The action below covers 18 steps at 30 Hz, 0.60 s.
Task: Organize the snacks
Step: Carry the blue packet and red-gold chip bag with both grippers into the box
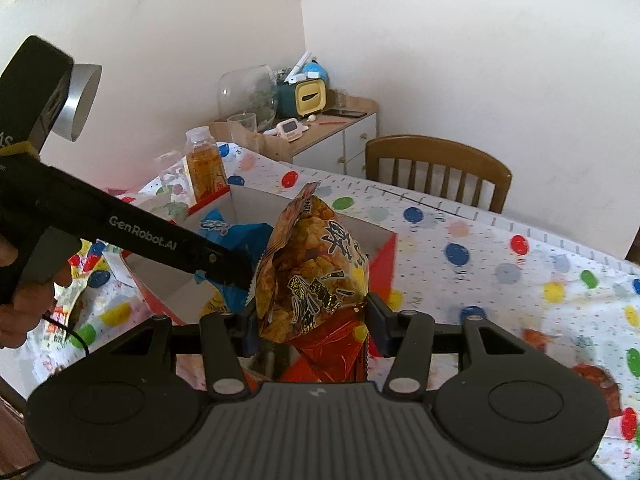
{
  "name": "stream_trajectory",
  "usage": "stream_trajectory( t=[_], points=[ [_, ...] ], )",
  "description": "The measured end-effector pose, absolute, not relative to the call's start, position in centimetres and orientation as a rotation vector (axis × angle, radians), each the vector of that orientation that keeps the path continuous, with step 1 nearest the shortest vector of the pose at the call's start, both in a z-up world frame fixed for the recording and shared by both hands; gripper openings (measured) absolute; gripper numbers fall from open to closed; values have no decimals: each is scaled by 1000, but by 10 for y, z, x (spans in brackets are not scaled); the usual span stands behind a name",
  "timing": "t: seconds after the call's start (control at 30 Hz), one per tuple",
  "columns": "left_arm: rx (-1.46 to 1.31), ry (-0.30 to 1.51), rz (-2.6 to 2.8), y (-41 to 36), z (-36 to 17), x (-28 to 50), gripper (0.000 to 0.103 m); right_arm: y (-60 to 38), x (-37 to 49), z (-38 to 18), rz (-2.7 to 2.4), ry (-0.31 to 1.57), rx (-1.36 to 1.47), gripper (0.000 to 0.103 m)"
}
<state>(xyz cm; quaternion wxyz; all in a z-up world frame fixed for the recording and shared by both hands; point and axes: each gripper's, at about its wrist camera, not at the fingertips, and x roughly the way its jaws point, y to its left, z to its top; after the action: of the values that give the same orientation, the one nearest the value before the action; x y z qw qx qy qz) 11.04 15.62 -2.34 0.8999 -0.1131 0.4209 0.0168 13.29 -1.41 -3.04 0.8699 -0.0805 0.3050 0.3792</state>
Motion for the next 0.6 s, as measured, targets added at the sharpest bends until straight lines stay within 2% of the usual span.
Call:
stream_trajectory(
  t=[0.6],
  points=[
    [-190,932,200,237,-54,132,53,71,172,-69,793,743,-237,51]
  ],
)
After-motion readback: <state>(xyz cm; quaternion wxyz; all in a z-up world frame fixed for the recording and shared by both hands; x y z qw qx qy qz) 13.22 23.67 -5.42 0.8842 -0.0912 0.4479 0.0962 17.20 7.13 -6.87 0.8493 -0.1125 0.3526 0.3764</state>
